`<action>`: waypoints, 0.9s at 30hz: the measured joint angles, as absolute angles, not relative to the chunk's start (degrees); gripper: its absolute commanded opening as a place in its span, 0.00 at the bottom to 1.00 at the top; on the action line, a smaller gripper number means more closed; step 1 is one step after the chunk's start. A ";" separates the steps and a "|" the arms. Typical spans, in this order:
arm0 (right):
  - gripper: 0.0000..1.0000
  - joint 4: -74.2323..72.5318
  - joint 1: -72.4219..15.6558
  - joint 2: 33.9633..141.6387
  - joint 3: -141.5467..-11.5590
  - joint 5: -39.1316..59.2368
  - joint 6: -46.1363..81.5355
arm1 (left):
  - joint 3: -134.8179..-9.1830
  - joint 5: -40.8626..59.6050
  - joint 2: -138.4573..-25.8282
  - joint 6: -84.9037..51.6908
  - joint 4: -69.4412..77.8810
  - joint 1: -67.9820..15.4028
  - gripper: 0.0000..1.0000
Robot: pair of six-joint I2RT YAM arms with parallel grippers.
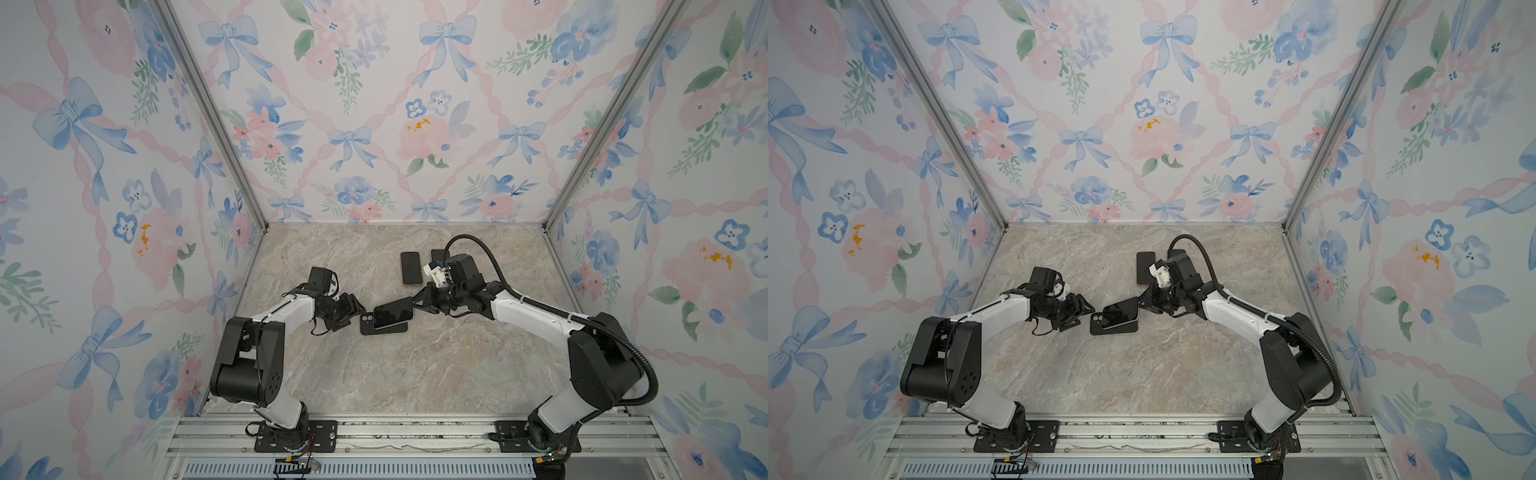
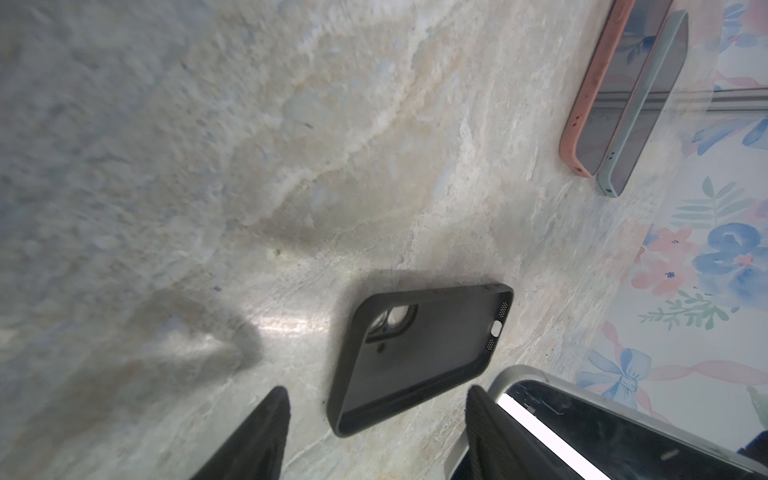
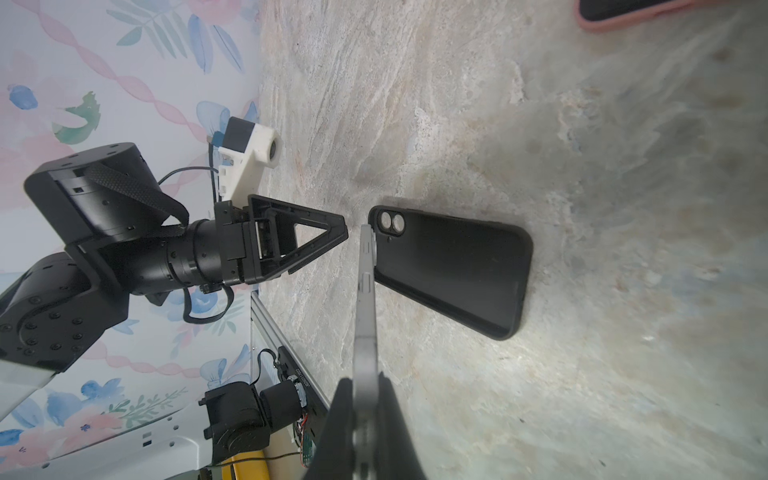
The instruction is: Put the phone into the phone case
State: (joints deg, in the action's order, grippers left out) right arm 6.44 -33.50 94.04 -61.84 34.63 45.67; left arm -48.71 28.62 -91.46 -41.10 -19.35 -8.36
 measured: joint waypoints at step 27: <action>0.00 5.72 -33.50 104.09 -66.13 38.15 45.82 | -47.13 34.00 -95.00 -41.76 -12.27 -8.21 0.69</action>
State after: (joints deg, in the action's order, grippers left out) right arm 5.72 -33.50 104.09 -66.13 38.15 45.82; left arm -47.13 34.00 -95.00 -41.76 -12.27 -8.21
